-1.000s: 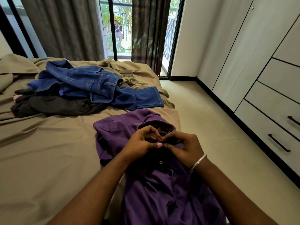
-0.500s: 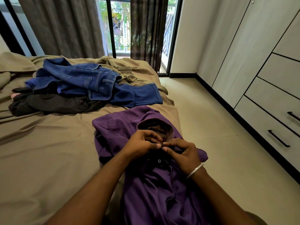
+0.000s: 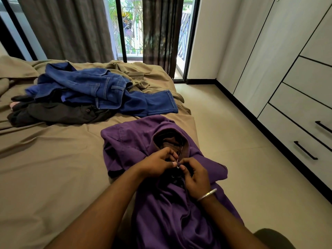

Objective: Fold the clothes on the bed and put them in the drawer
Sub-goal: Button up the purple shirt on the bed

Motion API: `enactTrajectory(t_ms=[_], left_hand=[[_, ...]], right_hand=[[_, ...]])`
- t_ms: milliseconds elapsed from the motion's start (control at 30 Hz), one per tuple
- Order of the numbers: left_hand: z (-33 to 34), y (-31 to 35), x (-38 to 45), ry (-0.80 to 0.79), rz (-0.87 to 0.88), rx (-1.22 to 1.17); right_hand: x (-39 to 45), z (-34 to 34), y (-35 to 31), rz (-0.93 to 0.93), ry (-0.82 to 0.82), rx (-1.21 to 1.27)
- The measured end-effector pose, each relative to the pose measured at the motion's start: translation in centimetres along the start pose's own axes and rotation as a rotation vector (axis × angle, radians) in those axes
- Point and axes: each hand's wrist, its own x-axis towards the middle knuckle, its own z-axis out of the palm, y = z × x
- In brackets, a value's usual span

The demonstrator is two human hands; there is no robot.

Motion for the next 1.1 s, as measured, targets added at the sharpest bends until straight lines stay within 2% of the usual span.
enactTrajectory(t_ms=[167,300,367,500,733,900,1100], left_hand=[[0.0,-0.1,-0.3,-0.006,0.000,0.243],[0.6,1.2,-0.6,0.039,0.018,0.610],[0.7,1.5,-0.7,0.055,0.048,0.692],[0.3,1.7,-1.0,0.008,0.038,0.698],[0.2,1.4,-1.2,0.050,0.093,0.703],[0.5,0.9,-0.7,0.072,0.132,0.543],[1.1,-0.1,-0.3,0.106,0.134,0.255]], right_hand=[[-0.1,0.3,0.2,-0.011,0.006,-0.034],[-0.3,0.0,0.0,-0.015,0.018,-0.036],[-0.3,-0.1,-0.2,-0.008,0.023,-0.039],[-0.3,0.0,-0.2,0.024,0.009,-0.041],[-0.2,-0.2,-0.3,0.061,-0.017,-0.003],[0.4,-0.9,-0.7,0.181,-0.054,0.222],[1.3,-1.5,-0.3,0.196,-0.102,0.266]])
